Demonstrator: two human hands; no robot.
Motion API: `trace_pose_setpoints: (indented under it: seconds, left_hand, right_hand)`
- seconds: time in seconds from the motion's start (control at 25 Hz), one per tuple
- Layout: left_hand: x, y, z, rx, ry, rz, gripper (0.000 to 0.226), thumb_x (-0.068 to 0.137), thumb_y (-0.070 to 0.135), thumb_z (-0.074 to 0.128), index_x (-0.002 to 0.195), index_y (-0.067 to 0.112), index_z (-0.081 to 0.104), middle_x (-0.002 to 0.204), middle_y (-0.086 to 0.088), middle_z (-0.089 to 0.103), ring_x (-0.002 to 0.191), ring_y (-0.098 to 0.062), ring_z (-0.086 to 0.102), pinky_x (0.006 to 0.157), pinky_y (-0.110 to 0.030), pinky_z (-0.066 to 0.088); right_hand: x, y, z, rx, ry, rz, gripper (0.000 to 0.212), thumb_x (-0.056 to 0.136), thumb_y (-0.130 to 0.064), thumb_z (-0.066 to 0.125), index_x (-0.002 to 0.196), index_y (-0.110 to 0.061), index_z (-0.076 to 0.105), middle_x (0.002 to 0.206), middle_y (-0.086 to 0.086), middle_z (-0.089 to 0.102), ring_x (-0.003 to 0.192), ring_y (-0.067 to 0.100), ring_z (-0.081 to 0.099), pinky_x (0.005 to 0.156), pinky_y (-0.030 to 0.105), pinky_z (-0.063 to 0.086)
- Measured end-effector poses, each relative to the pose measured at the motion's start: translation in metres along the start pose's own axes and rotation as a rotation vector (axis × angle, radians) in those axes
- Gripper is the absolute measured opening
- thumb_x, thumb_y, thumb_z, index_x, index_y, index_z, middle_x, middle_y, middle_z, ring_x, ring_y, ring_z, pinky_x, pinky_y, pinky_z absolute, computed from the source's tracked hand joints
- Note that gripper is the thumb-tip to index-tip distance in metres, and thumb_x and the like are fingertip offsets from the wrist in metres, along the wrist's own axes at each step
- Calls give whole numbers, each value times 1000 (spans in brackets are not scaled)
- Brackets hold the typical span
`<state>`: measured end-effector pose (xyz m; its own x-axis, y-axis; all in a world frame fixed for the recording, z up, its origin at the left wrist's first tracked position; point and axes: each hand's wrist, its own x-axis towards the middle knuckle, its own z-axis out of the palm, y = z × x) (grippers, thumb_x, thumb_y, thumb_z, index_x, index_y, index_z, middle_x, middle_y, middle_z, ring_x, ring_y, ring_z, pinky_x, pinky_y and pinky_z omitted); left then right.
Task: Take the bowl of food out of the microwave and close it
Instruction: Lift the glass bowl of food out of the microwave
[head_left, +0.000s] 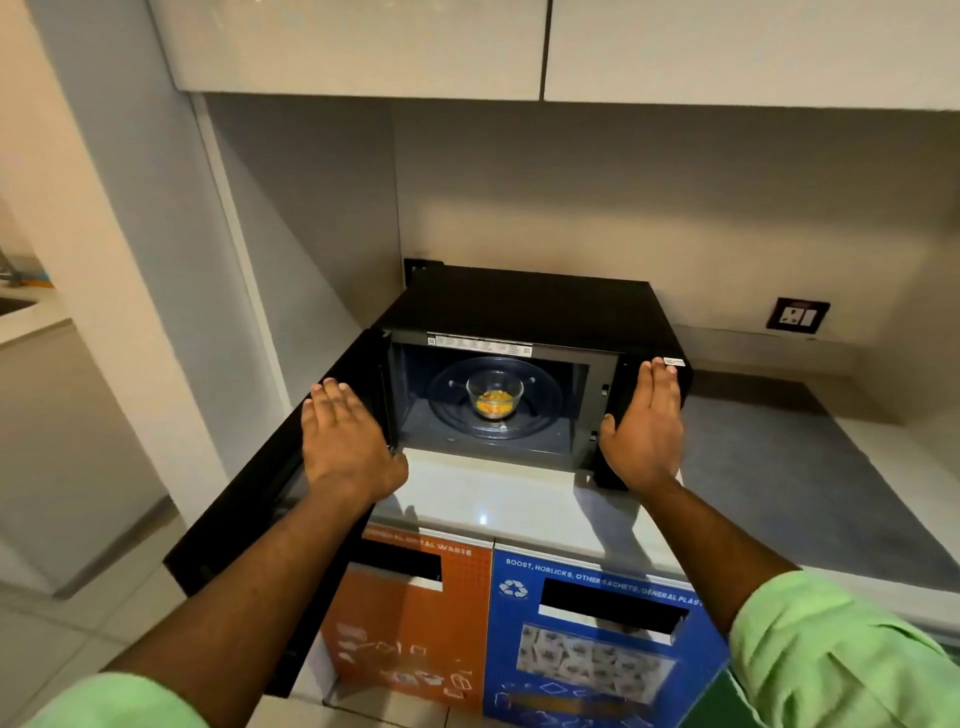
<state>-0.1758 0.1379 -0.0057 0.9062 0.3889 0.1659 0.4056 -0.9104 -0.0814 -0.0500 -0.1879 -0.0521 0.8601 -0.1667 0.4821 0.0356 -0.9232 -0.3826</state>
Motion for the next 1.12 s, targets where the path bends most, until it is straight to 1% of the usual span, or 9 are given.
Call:
trace_pose_setpoints:
  seconds: [0.12,0.28,0.36,0.48,0.68,0.76,0.92,1.04,1.12]
  left_hand:
    - [4,8,12,-63,121,-51,111,82,64,52,158,-4,9,167,-28,11,157,-43,7,127,-52,7]
    - [25,24,36,-251,205,99,98,86,49,60,159,5,14,170,-18,12,158,-36,1,127,-48,2]
    - [38,39,52,-376,158,148,92,88,42,62,159,7,16,170,-14,13,159,-34,0,128,-46,7]
    - [61,64,81,-563,92,141,84,90,36,62,158,8,20,170,-10,15,159,-31,2,129,-45,13]
    - [122,119,151,-939,35,-13,65,99,27,54,156,8,30,169,-8,22,159,-26,6,129,-41,12]
    - [147,140,173,-1084,5,-60,59,100,28,53,153,9,35,165,-10,30,156,-28,20,126,-42,20]
    - [201,172,200,-1479,-16,-177,50,102,28,51,147,11,43,153,-10,49,139,-25,49,113,-33,40]
    - [233,186,202,-1644,-30,-280,43,101,29,52,137,6,56,133,-9,65,120,-23,61,88,-20,49]
    - [253,199,205,-1785,-107,-310,40,102,30,51,127,1,62,126,-15,69,119,-30,64,96,-34,54]
  right_hand:
    - [0,-4,10,-1,19,7,98,87,-39,72,162,-13,15,172,10,15,160,32,14,126,52,25]
    - [-14,-32,32,84,60,-82,92,86,-40,69,160,-13,22,170,9,22,160,28,15,126,47,11]
    - [-24,-51,51,221,47,-158,73,87,-36,68,151,-14,40,159,8,42,152,27,34,126,47,28]
    - [-25,-65,85,375,-28,-262,40,88,-27,67,125,-13,63,128,6,64,124,24,56,102,43,51]
    - [6,-66,161,501,-249,-17,40,98,-28,60,136,-14,59,141,6,57,126,24,57,100,29,42]
    - [29,-64,188,600,-291,74,41,101,-27,56,139,-11,57,146,8,53,130,25,56,101,24,37]
    - [72,-62,237,952,-361,386,37,104,-29,48,137,-15,60,133,5,62,125,23,58,100,31,43]
    - [96,-70,259,1185,-371,555,33,105,-25,48,132,-13,63,125,6,68,119,23,61,109,40,48]
    - [110,-76,272,1319,-372,615,23,105,-21,49,120,-11,63,114,8,71,115,23,63,111,41,47]
